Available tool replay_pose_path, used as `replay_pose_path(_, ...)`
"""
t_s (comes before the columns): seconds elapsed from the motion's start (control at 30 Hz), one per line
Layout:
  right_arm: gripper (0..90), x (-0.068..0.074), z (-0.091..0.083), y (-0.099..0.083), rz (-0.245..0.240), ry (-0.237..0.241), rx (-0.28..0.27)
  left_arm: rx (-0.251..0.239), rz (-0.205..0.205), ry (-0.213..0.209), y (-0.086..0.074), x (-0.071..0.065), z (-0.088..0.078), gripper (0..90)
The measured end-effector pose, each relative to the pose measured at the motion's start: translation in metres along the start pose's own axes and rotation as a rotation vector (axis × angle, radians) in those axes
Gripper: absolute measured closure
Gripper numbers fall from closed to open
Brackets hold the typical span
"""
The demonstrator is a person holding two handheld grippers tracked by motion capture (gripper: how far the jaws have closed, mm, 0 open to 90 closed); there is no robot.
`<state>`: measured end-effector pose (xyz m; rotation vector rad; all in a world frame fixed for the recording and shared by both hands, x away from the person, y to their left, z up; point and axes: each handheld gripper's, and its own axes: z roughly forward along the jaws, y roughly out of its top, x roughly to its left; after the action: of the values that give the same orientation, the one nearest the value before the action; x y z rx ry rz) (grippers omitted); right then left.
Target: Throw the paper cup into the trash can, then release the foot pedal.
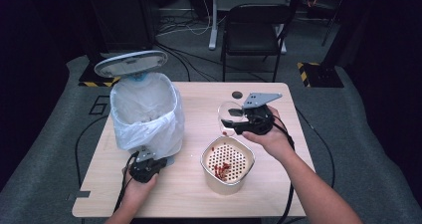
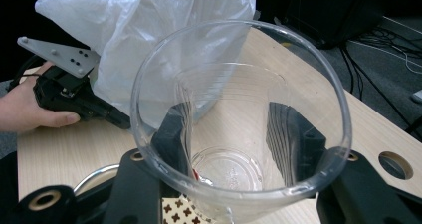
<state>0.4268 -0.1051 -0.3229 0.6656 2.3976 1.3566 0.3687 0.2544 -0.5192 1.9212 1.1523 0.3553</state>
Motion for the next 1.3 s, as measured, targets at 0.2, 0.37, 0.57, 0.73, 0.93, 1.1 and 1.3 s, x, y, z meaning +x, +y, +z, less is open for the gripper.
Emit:
replay_pose_path(0.2,53.0,0.004,0.004,0.013,0.018,0.011,0.001,0.006,0.016,-0.007,0.0,0.001,0.0,90.0)
replay_pose_path(0.37,53.1,0.006,0.009,0.023,0.016,0.015,-0.004,0.006,0.02,-0.009,0.0,0.001,0.0,90.0)
replay_pose_path(0.57,53.0,0.009,0.017,0.032,0.025,0.028,0.004,0.006,0.021,-0.009,0.0,0.002,0.0,90.0)
replay_pose_path(0.73,53.1,0.01,0.022,0.042,0.03,0.041,-0.004,0.004,0.017,-0.008,0.0,0.001,0.0,90.0)
replay_pose_path(0.93,53.0,0.012,0.029,0.055,0.032,0.057,-0.015,0.009,0.023,-0.006,0.0,0.002,-0.001,90.0)
replay_pose_path(1.1,53.0,0.015,0.037,0.066,0.021,0.071,-0.02,-0.004,-0.011,0.012,0.0,0.0,0.0,90.0)
replay_pose_path(1.3,53.0,0.017,0.047,0.082,0.016,0.088,-0.035,0.02,0.001,0.025,-0.001,0.001,-0.001,90.0)
